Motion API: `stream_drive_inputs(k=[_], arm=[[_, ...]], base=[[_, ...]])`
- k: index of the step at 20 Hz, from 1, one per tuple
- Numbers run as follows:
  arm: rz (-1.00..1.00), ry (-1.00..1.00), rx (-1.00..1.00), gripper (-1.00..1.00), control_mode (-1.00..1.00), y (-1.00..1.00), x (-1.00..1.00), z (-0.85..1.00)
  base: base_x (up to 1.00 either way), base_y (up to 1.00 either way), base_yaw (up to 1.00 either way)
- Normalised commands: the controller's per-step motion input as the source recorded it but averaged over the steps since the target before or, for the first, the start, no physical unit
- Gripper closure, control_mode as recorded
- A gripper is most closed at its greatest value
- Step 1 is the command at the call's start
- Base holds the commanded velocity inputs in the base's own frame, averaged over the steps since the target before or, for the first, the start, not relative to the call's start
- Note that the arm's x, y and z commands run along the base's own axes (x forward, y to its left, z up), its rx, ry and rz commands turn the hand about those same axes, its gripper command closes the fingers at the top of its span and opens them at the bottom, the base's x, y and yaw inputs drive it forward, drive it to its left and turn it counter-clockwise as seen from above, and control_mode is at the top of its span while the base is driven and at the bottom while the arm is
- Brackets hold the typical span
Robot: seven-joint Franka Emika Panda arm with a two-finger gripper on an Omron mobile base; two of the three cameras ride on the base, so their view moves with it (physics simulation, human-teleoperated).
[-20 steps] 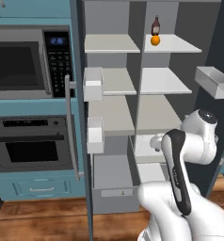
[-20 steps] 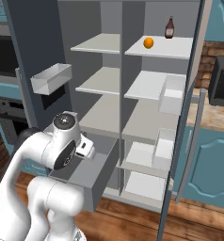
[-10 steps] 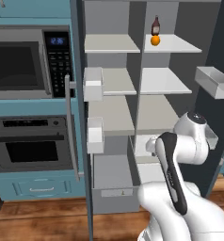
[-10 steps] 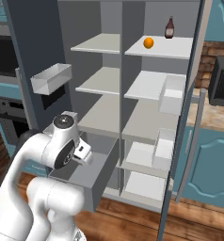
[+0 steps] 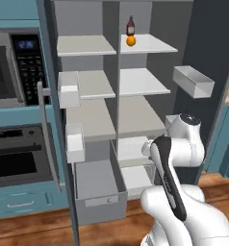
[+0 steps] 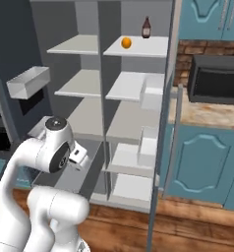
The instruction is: Take the garlic and orange from the fridge shelf and place them in the freezer drawer to begin freezing them.
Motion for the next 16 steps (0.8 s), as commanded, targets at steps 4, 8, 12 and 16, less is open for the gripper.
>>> stream_drive_inputs(k=[4,8,12,16], arm=[[0.0,0.0,0.0,-1.0,1.0,0.0,0.0,0.0],[0.0,0.0,0.0,-1.0,1.0,0.0,0.0,0.0],[0.0,0.0,0.0,-1.0,1.0,0.0,0.0,0.0],[0.0,0.0,0.0,-1.0,1.0,0.0,0.0,0.0]], base=[[0.09,-0.46,-0.57],[0.47,0.0,-0.31],[0.41,0.0,-0.14],[0.35,0.0,-0.01]])
